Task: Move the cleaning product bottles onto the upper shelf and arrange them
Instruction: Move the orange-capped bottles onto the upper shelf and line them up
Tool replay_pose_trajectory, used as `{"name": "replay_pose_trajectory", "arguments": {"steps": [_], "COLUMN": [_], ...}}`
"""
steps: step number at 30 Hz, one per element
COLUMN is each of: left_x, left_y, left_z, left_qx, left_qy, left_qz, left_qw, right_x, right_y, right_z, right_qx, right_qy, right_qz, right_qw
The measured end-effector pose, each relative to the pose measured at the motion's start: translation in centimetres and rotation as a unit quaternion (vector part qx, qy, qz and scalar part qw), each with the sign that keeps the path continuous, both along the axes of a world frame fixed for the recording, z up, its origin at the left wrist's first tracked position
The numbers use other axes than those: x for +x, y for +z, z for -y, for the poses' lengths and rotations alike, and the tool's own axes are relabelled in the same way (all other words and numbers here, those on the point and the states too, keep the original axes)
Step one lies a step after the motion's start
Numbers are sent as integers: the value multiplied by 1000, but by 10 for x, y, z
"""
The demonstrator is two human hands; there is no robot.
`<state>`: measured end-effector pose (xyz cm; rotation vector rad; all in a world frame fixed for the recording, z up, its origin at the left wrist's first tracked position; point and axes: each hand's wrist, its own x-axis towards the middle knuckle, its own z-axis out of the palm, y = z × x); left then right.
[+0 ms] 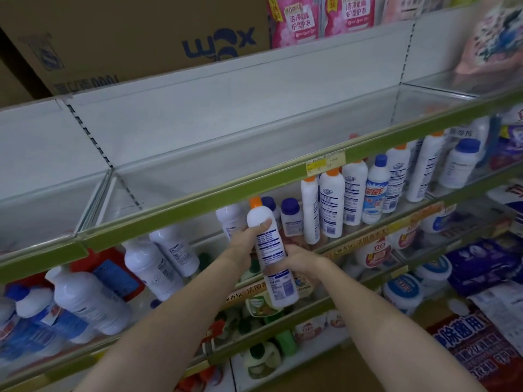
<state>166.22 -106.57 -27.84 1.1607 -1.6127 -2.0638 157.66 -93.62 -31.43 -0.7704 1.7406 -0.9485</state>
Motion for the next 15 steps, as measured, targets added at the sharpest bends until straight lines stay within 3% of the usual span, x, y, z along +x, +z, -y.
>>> {"name": "replay_pose_trajectory", "arguments": {"steps": [5,15], "left_x": [9,6], "left_y": [-8,-14], "left_z": [-11,-30], "left_qx": [20,37], "left_qy": [-4,6], "left_qz": [39,47], "left_qw": [999,998], "right_x": [1,7], "right_y": [-14,-6], "right_z": [-13,-34], "right_qx": [61,54], "right_qy": [21,-13], "right_qz": [4,-2], "right_qw": [998,998]}}
